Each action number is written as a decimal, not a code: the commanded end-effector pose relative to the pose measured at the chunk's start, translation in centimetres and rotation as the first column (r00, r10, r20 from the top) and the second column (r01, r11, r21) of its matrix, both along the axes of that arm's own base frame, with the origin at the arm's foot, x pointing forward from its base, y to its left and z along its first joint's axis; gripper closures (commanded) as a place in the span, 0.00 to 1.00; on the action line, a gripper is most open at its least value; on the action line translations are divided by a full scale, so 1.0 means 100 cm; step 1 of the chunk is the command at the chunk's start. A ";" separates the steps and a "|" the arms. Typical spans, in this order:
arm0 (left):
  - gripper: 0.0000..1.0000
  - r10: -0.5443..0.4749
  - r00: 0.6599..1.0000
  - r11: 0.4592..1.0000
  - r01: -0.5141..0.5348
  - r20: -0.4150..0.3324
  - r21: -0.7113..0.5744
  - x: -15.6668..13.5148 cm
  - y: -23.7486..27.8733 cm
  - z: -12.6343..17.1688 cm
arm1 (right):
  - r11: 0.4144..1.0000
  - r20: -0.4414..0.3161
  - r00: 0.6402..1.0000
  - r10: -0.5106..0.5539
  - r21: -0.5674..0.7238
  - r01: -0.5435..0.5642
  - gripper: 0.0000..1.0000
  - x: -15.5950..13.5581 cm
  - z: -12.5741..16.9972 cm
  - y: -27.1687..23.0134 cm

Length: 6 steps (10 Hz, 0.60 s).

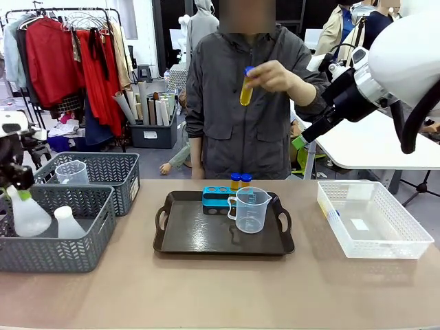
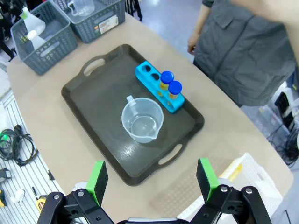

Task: Prepare the laboratory tools.
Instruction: Pick up one Small flask and place it on the Handle tray.

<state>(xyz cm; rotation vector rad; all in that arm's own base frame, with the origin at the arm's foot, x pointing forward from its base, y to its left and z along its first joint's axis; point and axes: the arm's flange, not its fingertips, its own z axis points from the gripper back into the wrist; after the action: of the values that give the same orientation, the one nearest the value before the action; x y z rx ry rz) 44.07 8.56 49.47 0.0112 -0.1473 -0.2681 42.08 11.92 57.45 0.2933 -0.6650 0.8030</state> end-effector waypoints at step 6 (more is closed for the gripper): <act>1.00 -0.324 0.926 0.936 0.284 0.193 0.208 -0.025 -0.131 0.185 | 1.000 0.001 1.000 0.009 0.020 -0.009 0.00 0.001 0.000 0.000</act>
<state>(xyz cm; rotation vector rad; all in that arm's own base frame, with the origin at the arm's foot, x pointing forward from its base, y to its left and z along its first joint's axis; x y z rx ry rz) 40.62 -3.91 67.64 0.1756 -0.3562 -0.5423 42.08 11.93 57.45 0.2932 -0.6650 0.8031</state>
